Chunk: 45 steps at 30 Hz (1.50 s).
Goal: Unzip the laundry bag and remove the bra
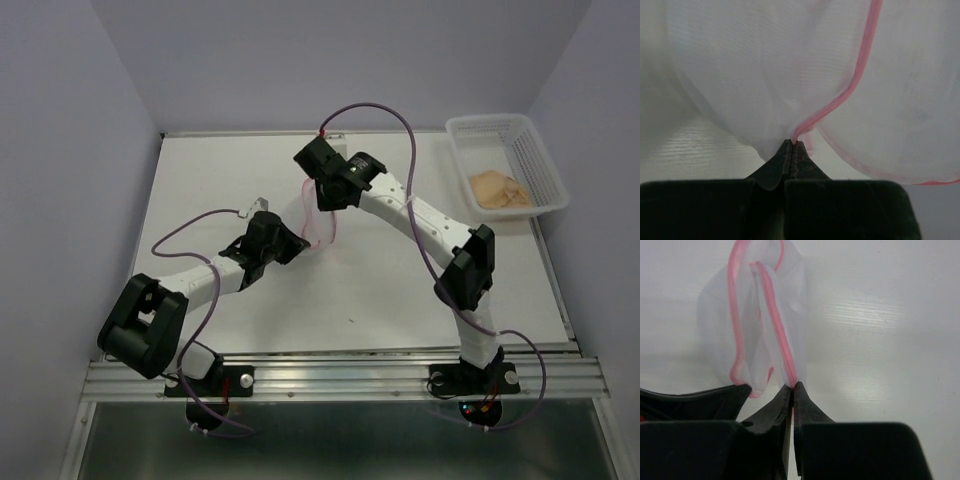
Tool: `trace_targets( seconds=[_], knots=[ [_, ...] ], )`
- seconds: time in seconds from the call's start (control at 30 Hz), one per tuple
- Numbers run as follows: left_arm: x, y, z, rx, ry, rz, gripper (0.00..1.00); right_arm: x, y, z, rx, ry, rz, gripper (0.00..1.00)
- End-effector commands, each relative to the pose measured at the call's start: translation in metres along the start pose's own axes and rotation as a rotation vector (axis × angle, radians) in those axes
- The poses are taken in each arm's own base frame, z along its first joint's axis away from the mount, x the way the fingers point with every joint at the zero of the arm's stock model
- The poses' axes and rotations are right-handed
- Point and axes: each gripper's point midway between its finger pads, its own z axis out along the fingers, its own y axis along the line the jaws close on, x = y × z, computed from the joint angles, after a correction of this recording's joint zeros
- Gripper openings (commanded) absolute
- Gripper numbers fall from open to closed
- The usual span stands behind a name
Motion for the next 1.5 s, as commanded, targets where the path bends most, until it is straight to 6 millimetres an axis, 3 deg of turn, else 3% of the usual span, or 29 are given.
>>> trace_targets(
  seconds=[0.0,0.17,0.2,0.23,0.3,0.33,0.4,0.43,0.5,0.53,0.73,0.77,0.83,0.97,1.0,1.03,1.17,1.23,1.33,1.37,1.4,1.47],
  knots=[
    [-0.001,-0.023,0.002,0.08,0.015,0.029,0.0,-0.017,0.033,-0.008,-0.015,-0.072,-0.041,0.12],
    [-0.001,-0.019,0.003,0.071,0.011,0.007,0.0,-0.02,0.091,-0.01,-0.277,-0.076,0.0,0.21],
    [-0.002,-0.018,0.003,0.069,0.009,0.003,0.0,-0.025,0.096,-0.011,-0.299,-0.092,0.015,0.21],
    [-0.005,-0.017,0.002,0.066,0.004,-0.003,0.0,-0.025,0.097,-0.011,-0.305,-0.099,0.028,0.31],
    [-0.008,-0.009,0.0,0.043,-0.004,-0.023,0.09,-0.029,0.105,-0.013,-0.339,-0.11,0.045,0.34],
    [-0.013,-0.005,-0.005,0.034,-0.023,-0.041,0.31,-0.032,0.111,-0.013,-0.366,-0.115,0.052,0.41],
    [-0.021,-0.002,-0.014,0.022,-0.047,-0.057,0.52,-0.029,0.125,-0.017,-0.441,-0.094,0.046,0.45],
    [-0.027,0.004,-0.017,0.002,-0.072,-0.068,0.8,-0.028,0.129,-0.016,-0.458,-0.09,0.047,0.46],
    [-0.027,0.017,-0.028,-0.055,-0.073,-0.079,0.9,-0.026,0.136,-0.01,-0.474,-0.082,0.035,0.47],
    [-0.04,0.019,-0.038,-0.067,-0.138,-0.088,0.99,-0.024,0.139,-0.008,-0.48,-0.075,0.034,0.49],
    [-0.058,0.042,-0.09,-0.139,-0.267,-0.162,0.99,-0.024,0.15,0.004,-0.513,-0.055,0.035,0.56],
    [-0.059,0.054,-0.097,-0.191,-0.288,-0.164,0.99,-0.028,0.148,0.007,-0.511,-0.057,0.045,0.57],
    [-0.066,0.055,-0.114,-0.191,-0.337,-0.19,0.99,-0.025,0.158,0.008,-0.552,-0.039,0.041,0.6],
    [-0.074,0.061,-0.134,-0.193,-0.407,-0.208,0.99,-0.02,0.174,0.007,-0.63,-0.015,0.012,0.79],
    [-0.075,0.06,-0.137,-0.185,-0.414,-0.21,0.99,-0.021,0.176,0.005,-0.645,-0.017,0.006,0.88],
    [-0.075,0.059,-0.14,-0.174,-0.42,-0.208,0.99,-0.024,0.176,0.003,-0.647,-0.028,0.002,1.0],
    [-0.077,0.056,-0.14,-0.178,-0.414,-0.187,0.99,-0.047,0.168,-0.022,-0.662,-0.108,-0.016,1.0],
    [-0.079,0.054,-0.137,-0.185,-0.408,-0.161,0.99,-0.056,0.152,-0.024,-0.619,-0.141,-0.001,1.0],
    [-0.085,0.047,-0.135,-0.191,-0.412,-0.125,0.99,-0.063,0.114,-0.023,-0.567,-0.149,0.067,1.0],
    [-0.089,0.042,-0.137,-0.187,-0.42,-0.119,0.99,-0.088,0.093,-0.044,-0.586,-0.228,0.122,1.0],
    [-0.09,0.042,-0.136,-0.196,-0.422,-0.116,0.99,-0.061,0.074,-0.02,-0.52,-0.177,0.126,1.0],
    [-0.096,0.038,-0.138,-0.197,-0.437,-0.094,0.99,-0.063,0.043,-0.02,-0.494,-0.215,0.193,1.0]
  ],
)
